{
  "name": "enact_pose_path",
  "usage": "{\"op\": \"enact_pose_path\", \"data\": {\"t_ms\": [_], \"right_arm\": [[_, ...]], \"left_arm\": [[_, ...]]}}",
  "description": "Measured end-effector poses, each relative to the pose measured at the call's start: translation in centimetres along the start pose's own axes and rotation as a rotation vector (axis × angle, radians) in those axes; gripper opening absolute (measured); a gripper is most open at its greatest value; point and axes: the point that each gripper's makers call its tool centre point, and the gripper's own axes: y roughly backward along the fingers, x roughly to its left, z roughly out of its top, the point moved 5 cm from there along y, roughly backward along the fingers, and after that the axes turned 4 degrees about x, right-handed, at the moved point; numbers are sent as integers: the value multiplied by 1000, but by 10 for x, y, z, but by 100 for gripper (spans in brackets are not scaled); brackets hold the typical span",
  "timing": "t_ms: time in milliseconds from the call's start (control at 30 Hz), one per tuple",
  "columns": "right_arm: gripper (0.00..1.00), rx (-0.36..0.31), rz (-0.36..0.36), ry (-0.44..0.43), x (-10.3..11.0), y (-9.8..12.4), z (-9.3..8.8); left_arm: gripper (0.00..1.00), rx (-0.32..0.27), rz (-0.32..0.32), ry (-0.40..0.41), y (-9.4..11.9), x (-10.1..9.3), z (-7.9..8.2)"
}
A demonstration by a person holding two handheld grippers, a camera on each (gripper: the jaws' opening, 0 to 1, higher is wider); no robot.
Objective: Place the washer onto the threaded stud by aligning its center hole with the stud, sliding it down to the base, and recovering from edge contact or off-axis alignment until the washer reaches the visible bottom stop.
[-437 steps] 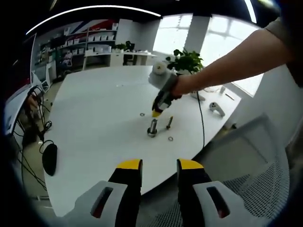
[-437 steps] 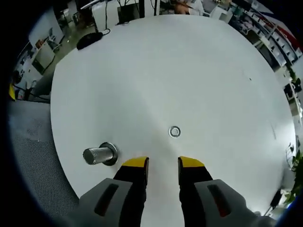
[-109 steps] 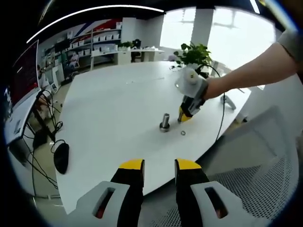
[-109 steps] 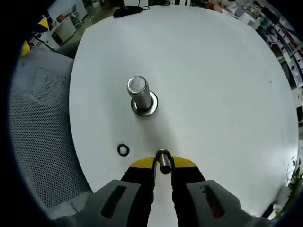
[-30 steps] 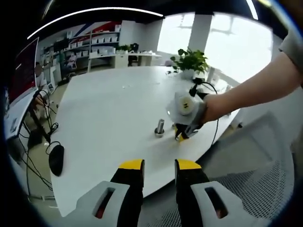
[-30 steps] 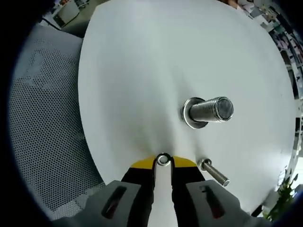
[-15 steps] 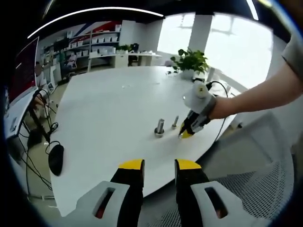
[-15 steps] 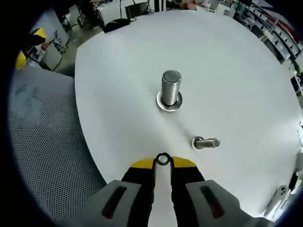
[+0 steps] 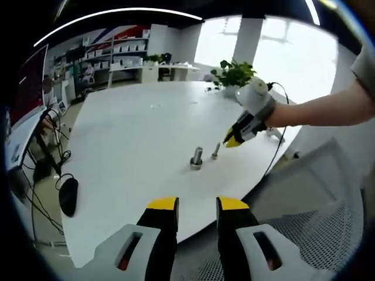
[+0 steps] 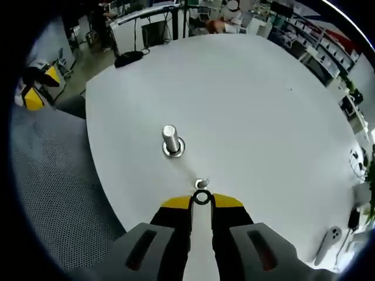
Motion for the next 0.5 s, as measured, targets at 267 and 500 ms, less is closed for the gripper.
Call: {"op": "enact_pose_path", "data": {"t_ms": [267, 500], "right_arm": [[13, 9, -2, 64, 1, -9, 9], [13, 35, 8, 75, 1, -16, 10]], "left_arm": [[23, 5, -3, 0, 0, 0, 0], [23, 8, -2, -1, -1, 0, -1]]}}
